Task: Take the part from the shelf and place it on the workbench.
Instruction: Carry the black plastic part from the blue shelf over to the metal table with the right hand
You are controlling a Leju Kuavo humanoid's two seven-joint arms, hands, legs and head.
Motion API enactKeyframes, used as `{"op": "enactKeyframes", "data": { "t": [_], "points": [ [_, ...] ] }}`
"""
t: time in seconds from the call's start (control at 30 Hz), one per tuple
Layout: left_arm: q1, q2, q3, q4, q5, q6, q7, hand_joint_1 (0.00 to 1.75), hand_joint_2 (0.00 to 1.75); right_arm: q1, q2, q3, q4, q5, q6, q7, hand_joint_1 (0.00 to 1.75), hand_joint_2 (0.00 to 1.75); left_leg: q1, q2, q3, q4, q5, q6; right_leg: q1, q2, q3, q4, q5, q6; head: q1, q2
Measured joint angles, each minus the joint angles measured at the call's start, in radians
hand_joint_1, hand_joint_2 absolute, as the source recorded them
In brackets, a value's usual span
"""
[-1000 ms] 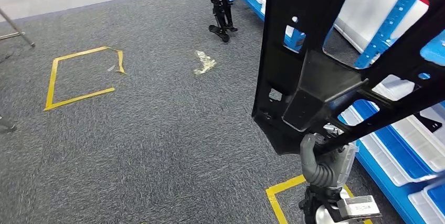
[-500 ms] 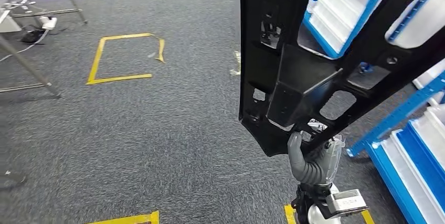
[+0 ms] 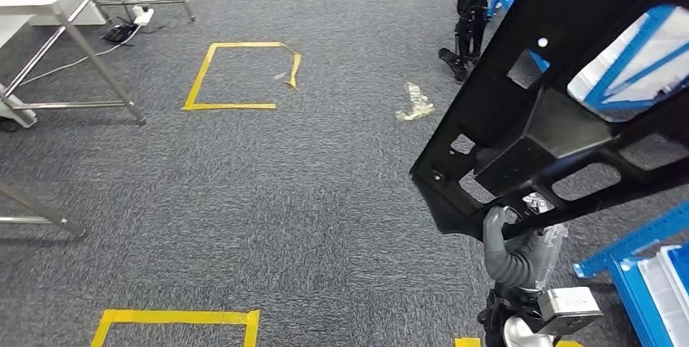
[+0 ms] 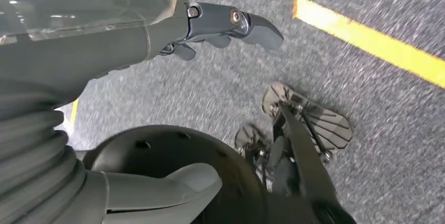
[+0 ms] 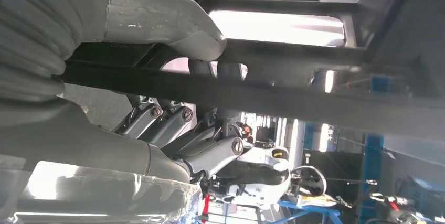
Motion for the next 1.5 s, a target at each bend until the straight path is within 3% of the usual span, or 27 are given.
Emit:
{"op": "enactKeyframes", "data": {
  "t": [0.07,0.1,0.2,0.23,0.27,0.33,0.37,0.4,0.47,0.5,0.53,0.6,0.67,0.73,0.8,0.87,0.9,0.97,1.03,1.1,1.17,1.2,1.3,1.33,1.4,1.43,1.5],
  "points": [
    [-0.001,0.006,-0.013,0.0,-0.015,-0.003,-0.002,0.0,1.75,0.014,-0.001,-0.016,-0.002,-0.006,-0.018,-0.001,1.75,1.75,-0.009,0.046,0.049,-0.083,0.021,0.01,0.008,-0.017,0.005,0.0,-0.006,0.006,0.001,0.0],
    [-0.002,0.007,-0.016,0.0,-0.019,-0.005,-0.002,0.0,1.75,0.018,-0.002,-0.02,-0.002,-0.007,-0.022,-0.001,1.75,1.75,-0.011,0.054,0.052,-0.09,0.019,0.011,0.012,-0.021,0.006,0.0,-0.008,0.008,0.001,0.0],
    [-0.002,0.008,-0.018,0.0,-0.021,-0.007,-0.002,0.0,1.75,0.02,-0.002,-0.022,-0.003,-0.008,-0.024,-0.001,1.75,1.75,-0.011,0.051,0.052,-0.092,0.019,0.012,0.012,-0.023,0.006,0.0,-0.008,0.009,0.001,0.0],
    [0.0,0.012,-0.027,0.0,-0.027,-0.01,0.0,0.0,1.75,0.03,-0.004,-0.032,-0.01,-0.012,-0.031,-0.001,1.75,1.75,-0.012,0.034,0.056,-0.1,0.023,0.019,0.01,-0.019,0.009,0.002,-0.012,0.014,0.001,0.0],
    [0.001,0.015,-0.04,0.001,-0.034,-0.01,0.003,0.0,1.75,0.047,-0.007,-0.047,-0.019,-0.017,-0.038,-0.001,1.75,1.75,-0.011,0.008,0.059,-0.109,0.028,0.028,0.006,0.008,-0.011,0.05,-0.037,0.016,0.002,0.0],
    [0.002,0.021,-0.065,0.002,-0.045,0.0,0.008,0.0,1.75,0.084,-0.016,-0.077,-0.037,-0.03,-0.053,-0.001,1.75,1.75,-0.009,-0.055,0.066,-0.125,0.038,0.046,-0.001,0.064,-0.076,0.195,-0.099,0.023,0.003,0.0],
    [0.001,0.02,-0.07,0.002,-0.044,0.012,0.009,0.0,1.75,0.092,-0.022,-0.084,-0.039,-0.034,-0.057,-0.001,1.75,1.75,-0.007,-0.077,0.066,-0.126,0.039,0.048,-0.003,0.089,-0.115,0.267,-0.123,0.024,0.003,0.0],
    [0.001,0.018,-0.072,0.002,-0.043,0.021,0.008,0.0,1.75,0.095,-0.028,-0.085,-0.038,-0.037,-0.06,-0.001,1.75,1.75,-0.006,-0.094,0.067,-0.125,0.04,0.048,-0.005,0.09,-0.124,0.278,-0.118,0.032,0.003,0.0],
    [0.002,0.017,-0.073,0.002,-0.041,0.034,0.008,0.0,1.75,0.096,-0.041,-0.084,-0.038,-0.046,-0.067,-0.001,1.75,1.75,-0.002,-0.127,0.068,-0.121,0.039,0.043,-0.012,0.098,-0.086,0.184,-0.066,0.057,0.003,0.0],
    [0.002,0.016,-0.073,0.002,-0.039,0.038,0.007,0.0,1.75,0.096,-0.048,-0.083,-0.038,-0.05,-0.069,-0.001,1.75,1.75,0.0,-0.143,0.067,-0.116,0.037,0.037,-0.019,0.118,-0.055,0.114,-0.039,0.069,0.003,0.0],
    [0.002,0.016,-0.074,0.002,-0.037,0.04,0.007,0.0,1.75,0.096,-0.053,-0.082,-0.037,-0.052,-0.07,-0.001,1.75,1.75,0.001,-0.158,0.063,-0.109,0.035,0.03,-0.024,0.135,-0.031,0.057,-0.018,0.072,0.003,0.0],
    [0.002,0.016,-0.075,0.002,-0.034,0.043,0.006,0.0,1.75,0.096,-0.06,-0.081,-0.035,-0.054,-0.071,-0.001,1.75,1.75,0.0,-0.179,0.052,-0.101,0.033,0.017,-0.025,0.154,-0.011,0.011,-0.004,0.058,0.002,0.0],
    [0.006,0.016,-0.077,0.002,-0.033,0.047,0.005,0.0,1.75,0.097,-0.066,-0.079,-0.033,-0.055,-0.075,-0.001,1.75,1.75,0.002,-0.191,0.045,-0.101,0.036,0.008,-0.022,0.132,-0.008,0.01,0.001,0.036,0.0,0.0],
    [0.008,0.016,-0.078,0.002,-0.033,0.054,0.005,0.0,1.75,0.095,-0.072,-0.075,-0.033,-0.057,-0.082,-0.001,1.75,1.75,0.001,-0.149,0.029,-0.069,0.015,0.002,-0.022,0.11,-0.005,0.009,0.004,0.022,0.0,0.0],
    [0.006,0.014,-0.08,0.002,-0.032,0.061,0.005,0.0,1.75,0.096,-0.079,-0.071,-0.033,-0.058,-0.09,-0.001,1.75,1.75,-0.001,-0.08,-0.021,0.037,-0.044,-0.003,-0.018,0.085,-0.005,0.008,0.002,0.01,-0.002,0.0],
    [0.005,0.011,-0.081,0.002,-0.032,0.067,0.005,0.0,1.75,0.098,-0.086,-0.066,-0.032,-0.059,-0.097,-0.001,1.75,1.75,0.0,-0.055,-0.083,0.159,-0.094,-0.004,-0.011,0.056,-0.006,0.009,0.0,0.002,-0.002,0.0],
    [0.006,0.009,-0.082,0.002,-0.032,0.07,0.005,0.0,1.75,0.098,-0.09,-0.064,-0.031,-0.061,-0.1,-0.001,1.75,1.75,0.0,-0.052,-0.096,0.183,-0.096,-0.003,-0.009,0.041,-0.006,0.009,-0.001,-0.001,-0.002,0.0],
    [0.007,0.007,-0.082,0.002,-0.032,0.074,0.002,0.0,1.75,0.097,-0.097,-0.059,-0.031,-0.066,-0.104,-0.001,1.75,1.75,-0.001,-0.04,-0.059,0.116,-0.049,0.005,-0.005,0.013,-0.002,0.009,-0.005,-0.004,-0.002,0.0],
    [0.006,0.007,-0.082,0.002,-0.032,0.076,-0.002,0.0,1.75,0.098,-0.104,-0.055,-0.031,-0.071,-0.11,-0.001,1.75,1.75,-0.011,0.009,0.016,-0.018,0.002,0.019,0.0,-0.011,0.005,0.009,-0.011,-0.002,-0.002,0.0],
    [0.004,0.007,-0.082,0.002,-0.032,0.076,-0.005,0.0,1.75,0.098,-0.109,-0.052,-0.031,-0.073,-0.116,-0.001,1.75,1.75,-0.024,0.038,0.049,-0.083,0.013,0.028,0.006,-0.033,0.009,0.009,-0.017,0.005,-0.001,0.0],
    [0.005,0.008,-0.083,0.002,-0.032,0.076,-0.006,0.0,1.75,0.097,-0.113,-0.05,-0.032,-0.073,-0.118,-0.001,1.75,1.75,-0.027,0.013,0.05,-0.091,0.014,0.035,0.008,-0.054,0.014,0.007,-0.021,0.014,-0.001,0.0],
    [0.007,0.007,-0.083,0.002,-0.032,0.075,-0.006,0.0,1.75,0.096,-0.114,-0.048,-0.033,-0.072,-0.119,-0.001,1.75,1.75,-0.025,0.0,0.054,-0.098,0.018,0.039,0.007,-0.044,0.015,0.011,-0.026,0.018,-0.001,0.0],
    [0.007,0.006,-0.085,0.002,-0.033,0.066,-0.009,0.0,1.75,0.099,-0.12,-0.046,-0.035,-0.069,-0.129,-0.001,1.75,1.75,-0.014,-0.04,0.065,-0.114,0.029,0.051,0.002,0.055,-0.033,0.124,-0.08,0.017,0.001,0.0],
    [0.006,0.006,-0.087,0.002,-0.034,0.061,-0.011,0.0,1.75,0.101,-0.12,-0.045,-0.036,-0.066,-0.133,-0.001,1.75,1.75,-0.012,-0.055,0.064,-0.115,0.03,0.052,0.001,0.077,-0.068,0.192,-0.107,0.014,0.001,0.0],
    [0.006,0.006,-0.09,0.002,-0.032,0.046,-0.021,0.0,1.75,0.104,-0.117,-0.037,-0.039,-0.052,-0.153,-0.001,1.75,1.75,-0.011,-0.089,0.064,-0.114,0.031,0.052,-0.002,0.089,-0.12,0.284,-0.13,0.02,0.002,0.0],
    [0.006,0.007,-0.091,0.002,-0.031,0.038,-0.025,0.0,1.75,0.104,-0.113,-0.029,-0.044,-0.039,-0.17,-0.001,1.75,1.75,-0.009,-0.106,0.065,-0.113,0.031,0.051,-0.005,0.09,-0.121,0.275,-0.117,0.029,0.002,0.0],
    [0.007,0.011,-0.092,0.002,-0.029,0.027,-0.03,0.0,1.75,0.103,-0.103,-0.003,-0.062,-0.006,-0.208,-0.001,1.75,1.75,-0.003,-0.139,0.067,-0.109,0.03,0.043,-0.016,0.111,-0.071,0.152,-0.054,0.056,0.002,0.0]
  ]
}}
